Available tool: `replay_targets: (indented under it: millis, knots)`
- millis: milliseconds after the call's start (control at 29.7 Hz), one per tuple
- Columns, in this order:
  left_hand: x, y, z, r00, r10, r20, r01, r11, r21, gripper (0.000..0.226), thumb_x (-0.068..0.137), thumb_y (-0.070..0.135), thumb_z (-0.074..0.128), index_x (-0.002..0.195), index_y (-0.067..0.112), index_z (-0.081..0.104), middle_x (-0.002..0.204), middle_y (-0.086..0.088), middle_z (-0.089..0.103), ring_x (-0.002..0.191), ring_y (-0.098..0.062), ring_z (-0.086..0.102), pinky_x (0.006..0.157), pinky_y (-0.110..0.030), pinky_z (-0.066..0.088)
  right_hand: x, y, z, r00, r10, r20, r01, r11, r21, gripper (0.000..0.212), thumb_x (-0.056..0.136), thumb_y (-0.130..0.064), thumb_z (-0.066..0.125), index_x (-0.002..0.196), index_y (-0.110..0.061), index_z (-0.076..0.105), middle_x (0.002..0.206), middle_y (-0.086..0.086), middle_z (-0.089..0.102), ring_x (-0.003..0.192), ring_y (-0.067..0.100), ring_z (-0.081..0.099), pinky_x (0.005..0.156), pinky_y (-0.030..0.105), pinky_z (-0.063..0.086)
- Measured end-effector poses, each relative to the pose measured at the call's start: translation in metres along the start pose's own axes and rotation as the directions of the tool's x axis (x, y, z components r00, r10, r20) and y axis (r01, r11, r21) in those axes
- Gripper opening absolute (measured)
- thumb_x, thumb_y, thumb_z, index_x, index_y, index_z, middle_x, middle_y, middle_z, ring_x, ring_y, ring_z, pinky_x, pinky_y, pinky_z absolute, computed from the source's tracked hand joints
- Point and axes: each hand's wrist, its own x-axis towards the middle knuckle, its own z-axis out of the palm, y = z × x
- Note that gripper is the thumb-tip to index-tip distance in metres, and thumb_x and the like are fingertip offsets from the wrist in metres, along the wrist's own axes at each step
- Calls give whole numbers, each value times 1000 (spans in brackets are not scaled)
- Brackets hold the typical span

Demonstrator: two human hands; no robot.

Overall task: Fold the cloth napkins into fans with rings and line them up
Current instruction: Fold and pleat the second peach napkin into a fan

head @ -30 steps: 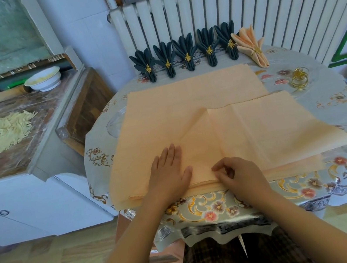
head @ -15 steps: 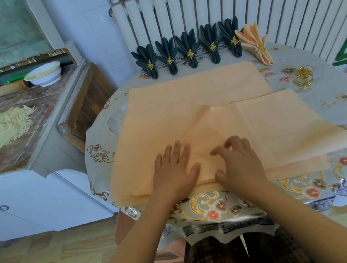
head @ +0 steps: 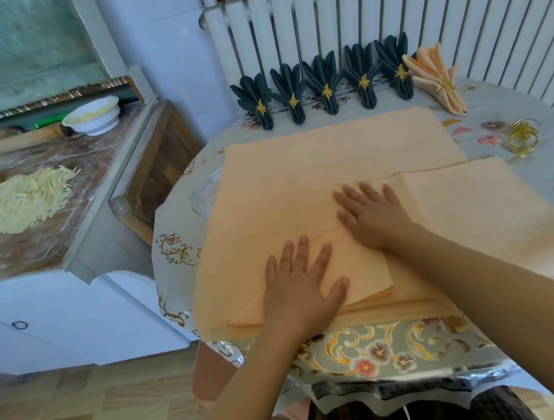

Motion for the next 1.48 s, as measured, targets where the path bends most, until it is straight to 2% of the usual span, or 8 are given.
replay_targets:
  millis: [202, 370, 606, 741, 943, 1179, 1280, 1482]
  knots:
    - [0, 0, -1, 1000, -5, 29, 5, 1000, 3, 73, 82, 69, 6, 149, 43, -5, 159, 3, -18, 146, -19, -18, 117, -46, -11, 10, 9, -9, 988, 157, -10, -157, 986, -51, 55, 101, -43, 8, 151, -24, -4, 159, -1, -9, 145, 24, -12, 115, 49, -10]
    - [0, -2, -3, 999, -9, 44, 8, 1000, 11, 65, 93, 66, 16, 150, 42, -6, 159, 2, -18, 146, -20, -18, 117, -46, -10, -59, -16, -4, 987, -25, -159, 22, 1000, -21, 59, 99, -42, 25, 151, -19, 10, 159, -1, 4, 146, 16, -3, 115, 39, -9]
    - [5, 4, -19, 991, -40, 131, 44, 999, -27, 66, 94, 62, 28, 151, 36, 8, 161, -1, -6, 147, -23, -8, 117, -48, -5, -134, -7, 21, 997, -6, -78, 2, 999, -40, 94, 66, -68, -27, 150, -33, -3, 159, -4, -3, 146, 16, -6, 116, 39, -8]
    - [36, 26, -37, 997, -36, -73, 32, 998, -54, 45, 97, 34, 38, 137, 15, 43, 153, -10, 27, 143, -22, 19, 116, -40, 9, -135, -6, 27, 997, -14, -75, 14, 1000, -9, 97, 61, -64, -37, 149, -35, -8, 158, -5, -9, 145, 18, -12, 115, 40, -9]
    - [107, 56, -36, 974, 226, 10, -224, 970, -100, 52, 103, 20, 25, 152, 9, 15, 161, -6, 4, 148, -17, 3, 119, -33, 4, -137, -6, 22, 996, -17, -89, 21, 999, 40, 87, 69, -61, -24, 149, -32, -8, 158, -5, -10, 145, 17, -13, 114, 39, -12]
    - [119, 53, -12, 981, 194, -3, -194, 981, -12, 53, 104, 28, 18, 154, 17, 5, 161, 2, -2, 147, -10, -2, 119, -32, 0, -145, 5, 25, 994, -41, -98, 47, 997, 59, 100, 63, -70, -32, 148, -23, -9, 157, -5, -9, 138, 13, -23, 111, 35, -17]
    - [121, 52, -13, 981, 194, -25, -194, 981, -5, 53, 104, 29, 18, 154, 17, 5, 161, 2, -1, 147, -10, -1, 119, -31, 0, -146, 13, 11, 998, -63, -19, 64, 997, 52, 94, 72, -74, -16, 151, -28, 3, 158, -8, -2, 145, 13, -8, 115, 33, -7]
    - [120, 53, -9, 980, 193, -46, -194, 981, -14, 53, 104, 31, 20, 154, 19, 7, 161, 3, 0, 147, -9, 0, 118, -31, 1, -93, 70, -22, 984, 87, -157, -65, 988, 142, 39, 96, -41, 41, 132, -28, 50, 139, -8, 48, 129, 20, 36, 104, 34, 24]
